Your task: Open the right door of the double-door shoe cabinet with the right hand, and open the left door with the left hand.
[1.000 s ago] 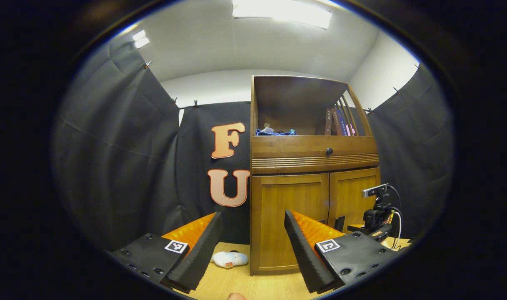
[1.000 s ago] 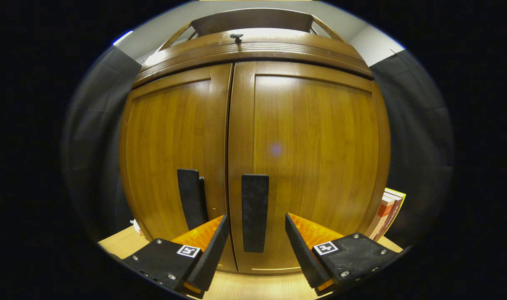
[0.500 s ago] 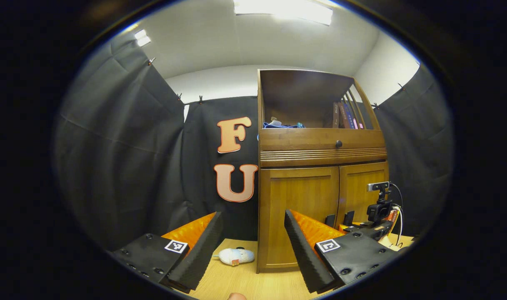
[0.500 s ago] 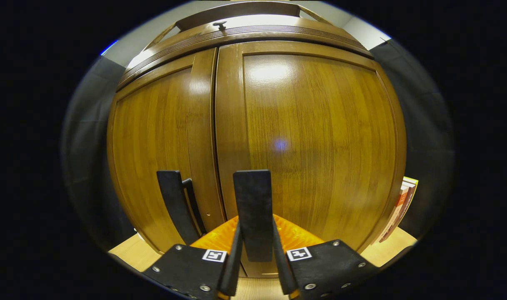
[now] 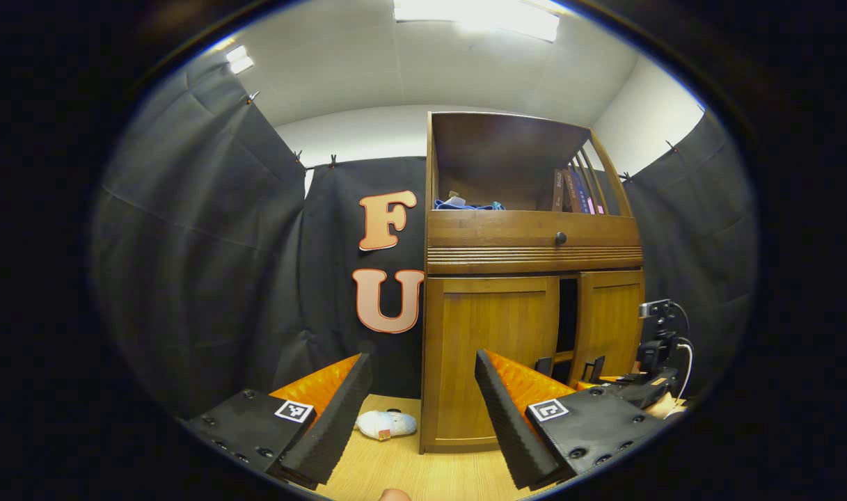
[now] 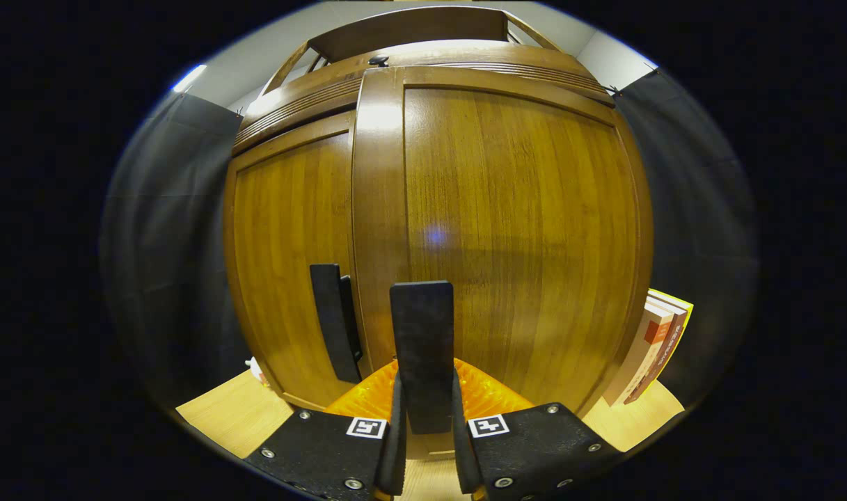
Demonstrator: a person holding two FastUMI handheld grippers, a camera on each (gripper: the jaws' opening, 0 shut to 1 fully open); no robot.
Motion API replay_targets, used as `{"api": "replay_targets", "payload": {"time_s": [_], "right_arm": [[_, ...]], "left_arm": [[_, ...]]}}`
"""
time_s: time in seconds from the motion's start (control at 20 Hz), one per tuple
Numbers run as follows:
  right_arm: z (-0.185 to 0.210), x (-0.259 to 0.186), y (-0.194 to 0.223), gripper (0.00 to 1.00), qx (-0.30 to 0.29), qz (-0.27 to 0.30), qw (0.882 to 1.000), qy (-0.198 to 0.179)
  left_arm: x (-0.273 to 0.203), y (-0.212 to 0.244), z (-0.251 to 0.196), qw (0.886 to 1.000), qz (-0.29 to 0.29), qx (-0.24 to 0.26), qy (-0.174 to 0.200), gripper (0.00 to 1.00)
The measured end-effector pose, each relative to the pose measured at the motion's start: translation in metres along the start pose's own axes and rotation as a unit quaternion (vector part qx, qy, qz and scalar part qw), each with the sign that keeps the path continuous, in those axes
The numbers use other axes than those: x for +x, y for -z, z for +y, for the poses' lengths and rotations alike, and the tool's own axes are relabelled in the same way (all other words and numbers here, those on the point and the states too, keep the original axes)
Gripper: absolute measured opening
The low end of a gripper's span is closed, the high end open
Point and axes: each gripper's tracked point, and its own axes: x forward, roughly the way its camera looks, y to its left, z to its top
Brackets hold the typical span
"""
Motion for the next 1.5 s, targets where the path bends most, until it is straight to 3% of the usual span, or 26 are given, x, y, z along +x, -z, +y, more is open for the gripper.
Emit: {"api": "replay_targets", "payload": {"time_s": [0.3,0.35,0.5,0.65,0.7,0.75,0.9,0.95,1.0,1.25,1.35,1.45,1.5], "right_arm": [[-0.028,-0.065,0.002,0.28,-0.019,0.000,1.000,0.005],[-0.033,-0.075,0.002,0.22,-0.019,-0.001,1.000,0.008],[-0.052,-0.099,0.002,0.25,-0.020,-0.003,1.000,0.021],[-0.075,-0.123,0.001,0.21,-0.028,-0.006,0.999,0.042],[-0.082,-0.128,0.000,0.25,-0.030,-0.008,0.998,0.048],[-0.088,-0.132,-0.001,0.18,-0.029,-0.010,0.998,0.051],[-0.106,-0.146,-0.001,0.18,-0.029,-0.013,0.997,0.066],[-0.113,-0.151,-0.002,0.10,-0.032,-0.015,0.997,0.076],[-0.123,-0.156,-0.003,0.14,-0.036,-0.015,0.996,0.085],[-0.172,-0.175,-0.002,0.05,-0.043,-0.017,0.990,0.132],[-0.185,-0.179,-0.003,0.00,-0.049,-0.016,0.990,0.129],[-0.193,-0.181,-0.001,0.08,-0.039,-0.016,0.992,0.115],[-0.197,-0.183,-0.002,0.03,-0.037,-0.016,0.993,0.108]], "left_arm": [[-0.006,0.002,-0.011,1.000,0.003,-0.001,0.006,0.96],[-0.009,0.002,-0.016,1.000,0.002,-0.001,0.009,0.96],[-0.012,0.005,-0.025,1.000,0.007,-0.005,0.017,0.94],[-0.015,0.004,-0.038,1.000,0.009,-0.007,0.025,0.96],[-0.016,0.004,-0.043,1.000,0.009,-0.009,0.028,0.96],[-0.016,0.006,-0.047,0.999,0.010,-0.011,0.030,0.96],[-0.013,0.009,-0.056,1.000,0.017,-0.007,0.025,0.96],[-0.013,0.011,-0.060,0.999,0.021,-0.007,0.028,0.94],[-0.013,0.012,-0.065,0.999,0.023,-0.008,0.032,0.94],[-0.006,0.015,-0.087,0.998,0.029,-0.015,0.048,0.95],[-0.003,0.018,-0.094,0.998,0.032,-0.014,0.049,0.94],[0.002,0.022,-0.102,0.998,0.036,-0.011,0.049,0.94],[0.004,0.024,-0.105,0.998,0.038,-0.010,0.050,0.94]]}}
